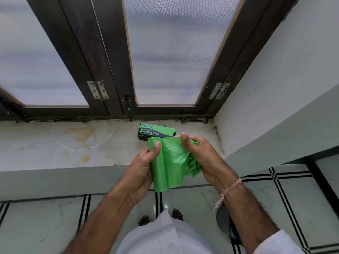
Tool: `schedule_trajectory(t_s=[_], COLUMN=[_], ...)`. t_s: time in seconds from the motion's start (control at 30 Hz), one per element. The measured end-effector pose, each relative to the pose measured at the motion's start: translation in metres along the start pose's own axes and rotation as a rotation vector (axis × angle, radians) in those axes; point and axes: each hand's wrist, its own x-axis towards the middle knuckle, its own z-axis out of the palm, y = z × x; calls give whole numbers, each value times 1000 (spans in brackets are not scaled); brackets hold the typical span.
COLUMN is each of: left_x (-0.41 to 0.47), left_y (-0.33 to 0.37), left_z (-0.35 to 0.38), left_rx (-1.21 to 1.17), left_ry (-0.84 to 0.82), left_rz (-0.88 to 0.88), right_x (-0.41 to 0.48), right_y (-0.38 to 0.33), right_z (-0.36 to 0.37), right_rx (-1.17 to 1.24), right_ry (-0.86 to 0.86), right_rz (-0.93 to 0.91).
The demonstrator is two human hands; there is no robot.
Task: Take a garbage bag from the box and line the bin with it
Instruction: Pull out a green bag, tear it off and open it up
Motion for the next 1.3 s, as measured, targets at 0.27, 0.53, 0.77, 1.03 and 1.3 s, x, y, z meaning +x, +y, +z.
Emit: schedule_trajectory(t_s=[0.27, 0.53, 0.77, 1.03, 1.3], left_x=[4, 10, 13, 17, 22], left_y=[-3, -6, -10, -17, -18], left_z=[2, 6, 11, 19, 29], left_rx=[39, 86, 100, 81, 20], left_ry=[26, 59, 53, 52, 95], left_rz=[29, 36, 25, 4, -29], right_x=[3, 6, 8, 11, 10], right_y=[-2, 1, 4, 4, 7], right_z=[-8, -13, -17, -23, -27], right_rx=[35, 3, -90, -74, 1], right_ry=[33, 83, 54, 57, 43], right_rz=[-55, -76, -76, -86, -80])
